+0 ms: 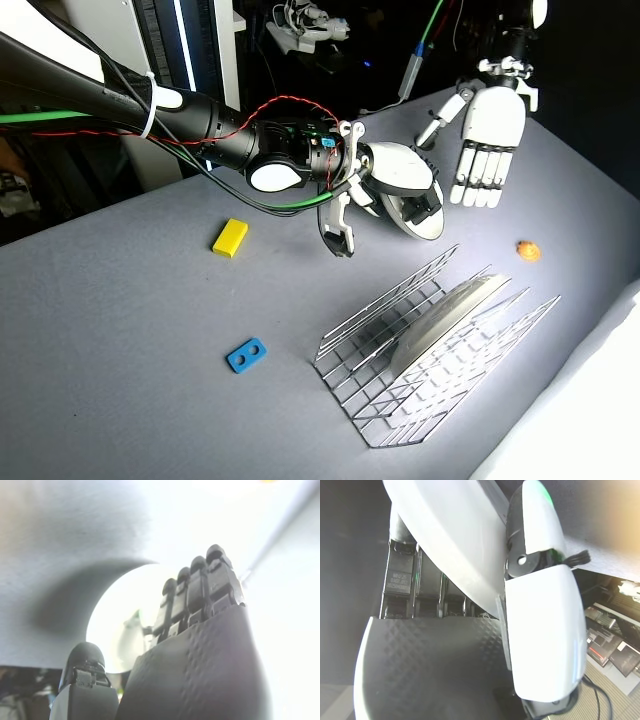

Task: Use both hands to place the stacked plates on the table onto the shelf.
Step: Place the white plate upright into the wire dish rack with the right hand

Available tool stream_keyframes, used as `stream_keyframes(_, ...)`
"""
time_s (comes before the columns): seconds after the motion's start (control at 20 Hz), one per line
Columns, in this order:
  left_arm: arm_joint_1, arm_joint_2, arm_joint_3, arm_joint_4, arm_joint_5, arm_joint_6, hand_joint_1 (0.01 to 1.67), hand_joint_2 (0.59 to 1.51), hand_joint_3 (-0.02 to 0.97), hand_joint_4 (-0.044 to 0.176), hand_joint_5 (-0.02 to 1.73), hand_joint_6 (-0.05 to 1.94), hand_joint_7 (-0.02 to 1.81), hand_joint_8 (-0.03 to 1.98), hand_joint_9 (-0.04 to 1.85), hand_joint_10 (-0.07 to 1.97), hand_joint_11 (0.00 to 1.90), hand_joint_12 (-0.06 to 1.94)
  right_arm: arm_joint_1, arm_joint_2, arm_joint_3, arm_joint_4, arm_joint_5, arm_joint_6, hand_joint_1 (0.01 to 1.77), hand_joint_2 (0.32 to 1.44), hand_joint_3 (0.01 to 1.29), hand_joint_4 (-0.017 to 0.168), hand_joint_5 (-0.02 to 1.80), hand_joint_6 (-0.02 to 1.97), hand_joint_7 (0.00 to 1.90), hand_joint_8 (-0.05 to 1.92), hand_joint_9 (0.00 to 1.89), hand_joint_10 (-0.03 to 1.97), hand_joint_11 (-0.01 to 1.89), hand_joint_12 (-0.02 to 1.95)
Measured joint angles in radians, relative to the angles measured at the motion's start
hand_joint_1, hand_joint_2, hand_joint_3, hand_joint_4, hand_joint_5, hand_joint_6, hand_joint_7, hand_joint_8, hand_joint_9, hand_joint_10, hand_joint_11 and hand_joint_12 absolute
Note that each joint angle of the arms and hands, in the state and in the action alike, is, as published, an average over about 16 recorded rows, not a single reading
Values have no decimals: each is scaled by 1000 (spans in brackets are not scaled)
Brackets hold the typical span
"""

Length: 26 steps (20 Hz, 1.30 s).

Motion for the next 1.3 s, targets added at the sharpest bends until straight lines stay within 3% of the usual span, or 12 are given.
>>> stream_keyframes(0.35, -48, 23, 41, -48, 18, 5, 23, 1128, 21, -4, 49, 7, 38, 11, 32, 9, 29, 12, 34, 83, -85, 11, -22, 2, 1258, 1012, 11, -5, 827, 709, 911, 972, 855, 1309, 648, 1504)
stream_keyframes(0.65, -84, 34, 60, -40, 21, 11, 23, 1129, 21, -4, 52, 7, 47, 11, 41, 8, 35, 13, 84, 197, -194, 30, -43, 8, 1305, 1016, 11, 0, 827, 962, 929, 1081, 850, 1312, 649, 1483)
stream_keyframes(1.0, -114, 38, 70, 37, -34, 15, 23, 1129, 21, -4, 58, 7, 52, 11, 43, 7, 30, 12, 153, 344, -312, 48, -60, 54, 1337, 1019, 12, 3, 829, 1083, 937, 1105, 851, 1312, 656, 1464)
stream_keyframes(1.3, -122, 38, 77, 140, -127, 16, 22, 1129, 21, -4, 63, 6, 51, 12, 41, 7, 22, 19, 238, 454, -368, 57, -75, 200, 1342, 1020, 12, -1, 814, 1103, 929, 1106, 853, 1327, 661, 1455)
